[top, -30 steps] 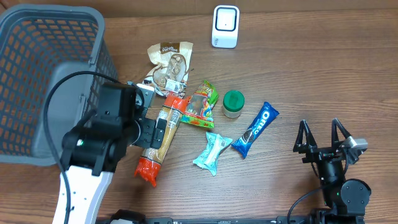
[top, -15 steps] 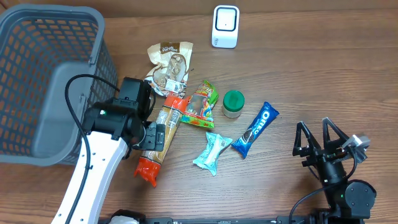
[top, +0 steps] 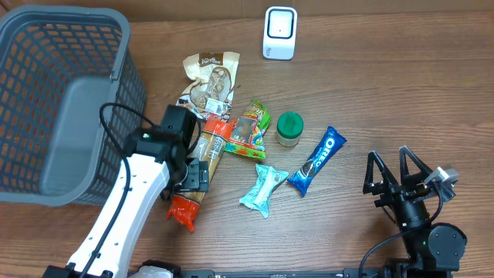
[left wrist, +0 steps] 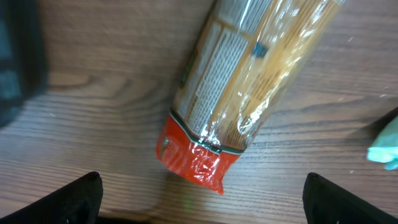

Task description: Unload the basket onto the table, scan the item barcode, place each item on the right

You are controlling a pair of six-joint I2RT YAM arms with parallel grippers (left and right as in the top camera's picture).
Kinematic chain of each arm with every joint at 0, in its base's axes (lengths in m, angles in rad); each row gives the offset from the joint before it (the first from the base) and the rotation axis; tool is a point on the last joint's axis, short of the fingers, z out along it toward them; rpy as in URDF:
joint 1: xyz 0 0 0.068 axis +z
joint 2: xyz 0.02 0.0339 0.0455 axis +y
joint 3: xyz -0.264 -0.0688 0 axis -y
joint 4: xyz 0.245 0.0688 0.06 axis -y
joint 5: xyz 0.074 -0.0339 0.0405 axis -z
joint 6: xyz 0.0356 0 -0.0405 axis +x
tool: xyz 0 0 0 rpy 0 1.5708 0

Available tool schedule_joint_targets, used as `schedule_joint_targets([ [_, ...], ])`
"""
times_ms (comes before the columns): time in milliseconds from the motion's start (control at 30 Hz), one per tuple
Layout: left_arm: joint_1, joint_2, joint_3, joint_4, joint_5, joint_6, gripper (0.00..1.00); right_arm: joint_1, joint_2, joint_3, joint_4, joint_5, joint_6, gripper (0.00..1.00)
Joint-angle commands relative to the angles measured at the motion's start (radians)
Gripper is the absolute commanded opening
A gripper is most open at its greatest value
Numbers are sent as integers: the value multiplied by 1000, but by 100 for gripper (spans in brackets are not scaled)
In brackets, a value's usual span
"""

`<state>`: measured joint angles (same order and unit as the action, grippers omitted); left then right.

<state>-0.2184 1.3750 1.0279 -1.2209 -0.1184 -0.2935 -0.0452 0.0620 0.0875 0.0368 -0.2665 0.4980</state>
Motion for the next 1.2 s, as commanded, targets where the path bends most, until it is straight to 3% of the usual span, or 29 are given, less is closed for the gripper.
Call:
schedule_joint_targets([
  [0,2,5,-59,33,24,-33,94,0,0,26,3,-8,8,100],
  [533,1,5,-263,341,34,-56,89,0,0,26,-9,-8,8,100],
  [967,1,14,-296,422,50,63,89,0,0,26,-36,-8,8,100],
  [1167,1,61,-346,513,65,174,86,0,0,26,-35,-8,8,100],
])
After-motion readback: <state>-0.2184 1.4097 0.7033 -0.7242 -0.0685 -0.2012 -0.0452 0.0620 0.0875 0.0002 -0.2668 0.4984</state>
